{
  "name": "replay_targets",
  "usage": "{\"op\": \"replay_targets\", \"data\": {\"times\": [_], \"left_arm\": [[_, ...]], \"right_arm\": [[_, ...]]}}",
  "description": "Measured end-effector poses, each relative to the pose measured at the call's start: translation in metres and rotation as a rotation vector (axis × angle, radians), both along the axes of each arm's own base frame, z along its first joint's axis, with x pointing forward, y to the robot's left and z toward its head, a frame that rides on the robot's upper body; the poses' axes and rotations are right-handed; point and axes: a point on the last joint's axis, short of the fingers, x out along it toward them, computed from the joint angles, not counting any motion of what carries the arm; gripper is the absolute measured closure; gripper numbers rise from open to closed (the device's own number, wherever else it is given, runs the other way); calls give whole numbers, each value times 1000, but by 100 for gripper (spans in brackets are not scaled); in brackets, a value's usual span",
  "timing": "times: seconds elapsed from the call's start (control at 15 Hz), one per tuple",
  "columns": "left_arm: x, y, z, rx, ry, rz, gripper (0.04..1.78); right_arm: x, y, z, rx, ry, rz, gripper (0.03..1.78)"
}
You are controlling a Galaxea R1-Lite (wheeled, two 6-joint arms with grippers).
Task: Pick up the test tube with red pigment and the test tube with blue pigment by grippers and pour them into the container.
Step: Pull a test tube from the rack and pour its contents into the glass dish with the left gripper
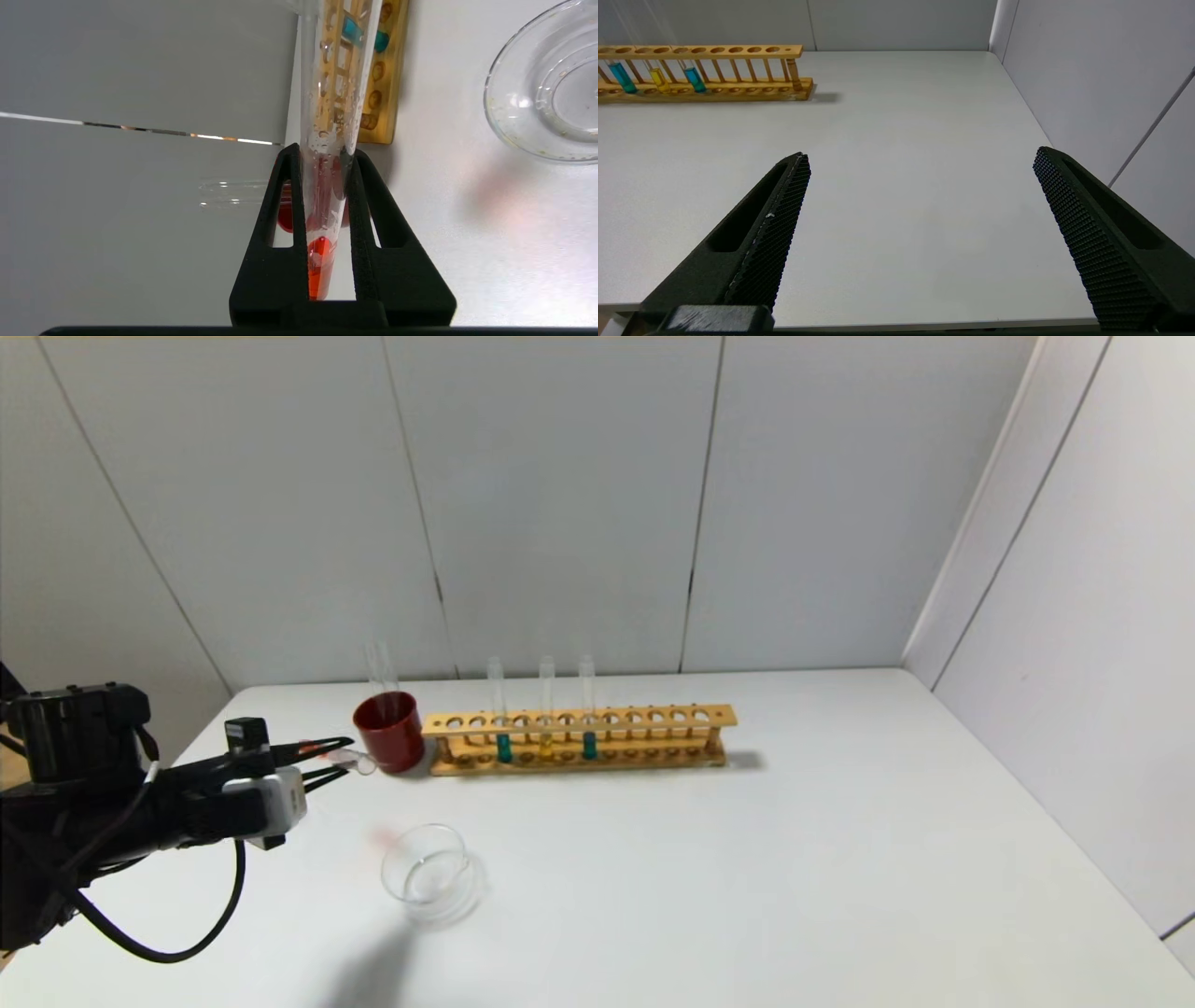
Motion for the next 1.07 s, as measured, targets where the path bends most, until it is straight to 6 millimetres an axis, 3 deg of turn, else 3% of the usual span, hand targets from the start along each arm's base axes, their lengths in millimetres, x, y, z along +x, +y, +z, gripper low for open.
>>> {"op": "replay_targets", "data": {"times": [1.07], "left_arm": [[18, 3, -27, 192, -113, -77, 152]], "right_arm": [[0, 0, 0, 0, 0, 0, 6]]}}
